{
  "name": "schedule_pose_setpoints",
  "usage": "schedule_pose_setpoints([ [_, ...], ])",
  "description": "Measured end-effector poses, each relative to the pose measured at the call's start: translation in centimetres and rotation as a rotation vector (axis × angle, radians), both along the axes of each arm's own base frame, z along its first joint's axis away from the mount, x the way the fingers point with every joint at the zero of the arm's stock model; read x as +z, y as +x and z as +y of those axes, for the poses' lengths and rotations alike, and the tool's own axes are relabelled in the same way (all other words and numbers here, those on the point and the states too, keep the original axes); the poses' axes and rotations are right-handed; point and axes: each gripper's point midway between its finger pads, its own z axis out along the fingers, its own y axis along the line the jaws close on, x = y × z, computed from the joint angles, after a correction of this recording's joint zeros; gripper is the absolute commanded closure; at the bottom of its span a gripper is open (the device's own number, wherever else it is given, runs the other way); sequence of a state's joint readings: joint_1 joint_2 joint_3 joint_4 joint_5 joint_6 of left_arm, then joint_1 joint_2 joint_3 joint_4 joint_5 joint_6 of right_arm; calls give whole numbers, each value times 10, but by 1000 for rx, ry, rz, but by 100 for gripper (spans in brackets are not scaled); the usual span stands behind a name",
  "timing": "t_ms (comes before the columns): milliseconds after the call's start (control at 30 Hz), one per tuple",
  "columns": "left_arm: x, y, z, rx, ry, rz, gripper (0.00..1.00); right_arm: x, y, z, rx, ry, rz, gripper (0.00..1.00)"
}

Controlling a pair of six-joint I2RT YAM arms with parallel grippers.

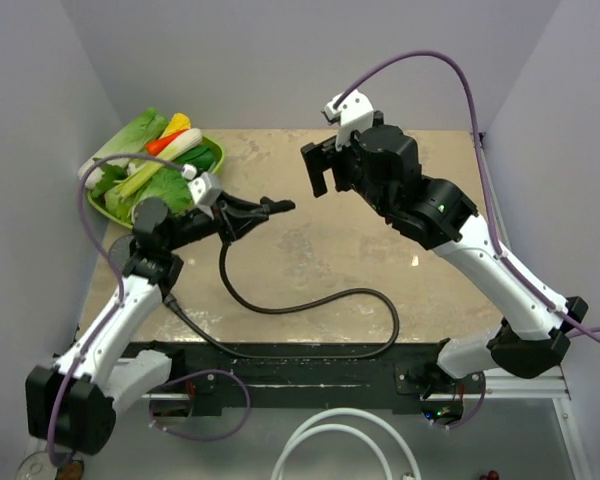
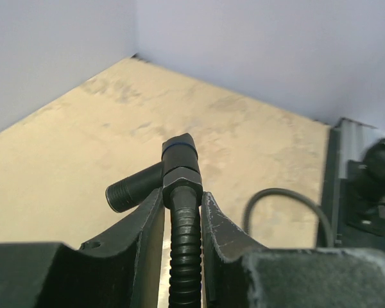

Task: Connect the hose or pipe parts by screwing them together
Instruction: Place the pipeline at the center of the board.

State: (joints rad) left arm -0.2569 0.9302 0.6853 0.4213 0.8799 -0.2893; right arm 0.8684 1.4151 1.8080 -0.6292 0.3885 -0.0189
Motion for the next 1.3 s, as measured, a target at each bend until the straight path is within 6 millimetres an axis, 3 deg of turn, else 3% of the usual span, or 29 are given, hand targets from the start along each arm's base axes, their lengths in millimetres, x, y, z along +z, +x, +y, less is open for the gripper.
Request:
schedule_pose_setpoints([
  [133, -24, 71, -1, 109, 145, 32, 100, -12, -1, -33, -140, 1, 11, 1],
  [300, -43, 161, -9, 208, 337, 90, 100, -41, -18, -65, -221, 20, 50, 1],
  [400, -84, 187, -19, 227, 460, 152, 100, -62, -24, -71, -239, 37, 85, 1],
  [500, -151, 166, -25, 195, 601, 274, 100, -92, -28, -70, -240, 33, 145, 1],
  [567, -193, 136, -27, 149, 680, 357, 100, -111, -29, -67, -236, 24, 183, 1],
  [633, -224, 108, -27, 103, 740, 420, 100, -127, -31, -64, -233, 13, 219, 1],
  [700, -242, 91, -26, 78, 770, 457, 100, -140, -32, -62, -226, 13, 249, 1],
  [867, -255, 85, -23, 92, 761, 464, 100, -161, -29, -56, -213, 47, 289, 1],
  [933, -256, 84, -23, 101, 748, 458, 95, -171, -27, -52, -207, 56, 306, 1],
  [967, -258, 83, -23, 103, 745, 458, 81, -177, -27, -51, -204, 57, 315, 1],
  [1033, -259, 82, -23, 104, 738, 469, 72, -190, -26, -48, -198, 53, 338, 1],
  [1100, -261, 80, -22, 99, 740, 477, 53, -201, -26, -46, -190, 45, 361, 1],
  [1300, -265, 68, -18, 80, 763, 520, 21, -217, -25, -41, -164, 54, 411, 1],
])
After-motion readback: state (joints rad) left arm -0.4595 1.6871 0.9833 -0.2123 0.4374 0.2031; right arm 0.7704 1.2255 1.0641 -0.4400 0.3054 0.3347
